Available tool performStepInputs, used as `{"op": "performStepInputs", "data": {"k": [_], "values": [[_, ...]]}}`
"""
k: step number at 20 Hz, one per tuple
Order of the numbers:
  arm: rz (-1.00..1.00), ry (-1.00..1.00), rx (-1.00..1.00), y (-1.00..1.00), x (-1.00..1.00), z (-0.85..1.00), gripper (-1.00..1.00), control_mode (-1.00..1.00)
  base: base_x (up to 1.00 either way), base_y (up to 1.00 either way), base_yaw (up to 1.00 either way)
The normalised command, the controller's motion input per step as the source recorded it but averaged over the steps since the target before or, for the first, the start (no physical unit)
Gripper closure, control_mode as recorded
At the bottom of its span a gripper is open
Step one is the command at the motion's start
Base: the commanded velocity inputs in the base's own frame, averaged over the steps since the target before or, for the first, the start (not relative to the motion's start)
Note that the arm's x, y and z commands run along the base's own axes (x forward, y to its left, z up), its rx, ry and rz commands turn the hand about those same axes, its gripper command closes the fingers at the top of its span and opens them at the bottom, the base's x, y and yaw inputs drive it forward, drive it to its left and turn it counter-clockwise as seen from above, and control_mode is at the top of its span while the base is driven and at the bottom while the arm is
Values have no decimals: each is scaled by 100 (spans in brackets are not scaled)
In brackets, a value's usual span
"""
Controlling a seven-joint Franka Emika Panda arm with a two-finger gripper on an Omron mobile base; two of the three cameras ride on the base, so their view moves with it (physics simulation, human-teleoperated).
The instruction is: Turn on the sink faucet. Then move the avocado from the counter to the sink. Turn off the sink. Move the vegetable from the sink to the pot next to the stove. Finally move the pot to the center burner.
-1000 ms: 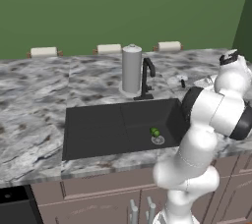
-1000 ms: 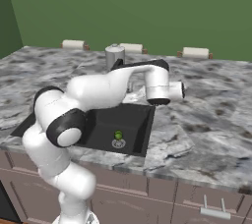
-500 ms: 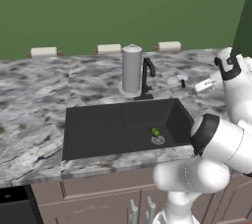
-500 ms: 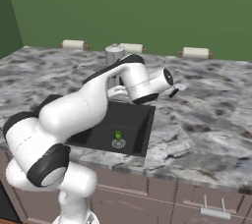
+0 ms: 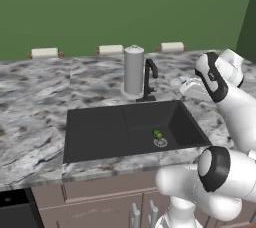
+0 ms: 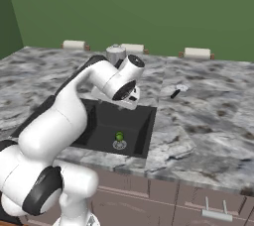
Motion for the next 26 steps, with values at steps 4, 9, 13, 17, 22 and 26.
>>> {"op": "performStepInputs", "data": {"k": [4, 9, 13, 17, 22, 26], "values": [[-16, 16, -18, 31, 0, -21, -100, -100, 0, 0, 0], [-2, 0, -8, 0, 0, -37, -100, -100, 0, 0, 0], [-1, 3, -9, 2, 1, -40, -100, -100, 0, 0, 0], [-1, 1, -10, 10, 5, -36, -100, -100, 0, 0, 0], [-1, 0, -9, 16, 12, -32, -100, -100, 0, 0, 0], [0, 0, -8, 17, 21, -32, -100, -100, 0, 0, 0]]}}
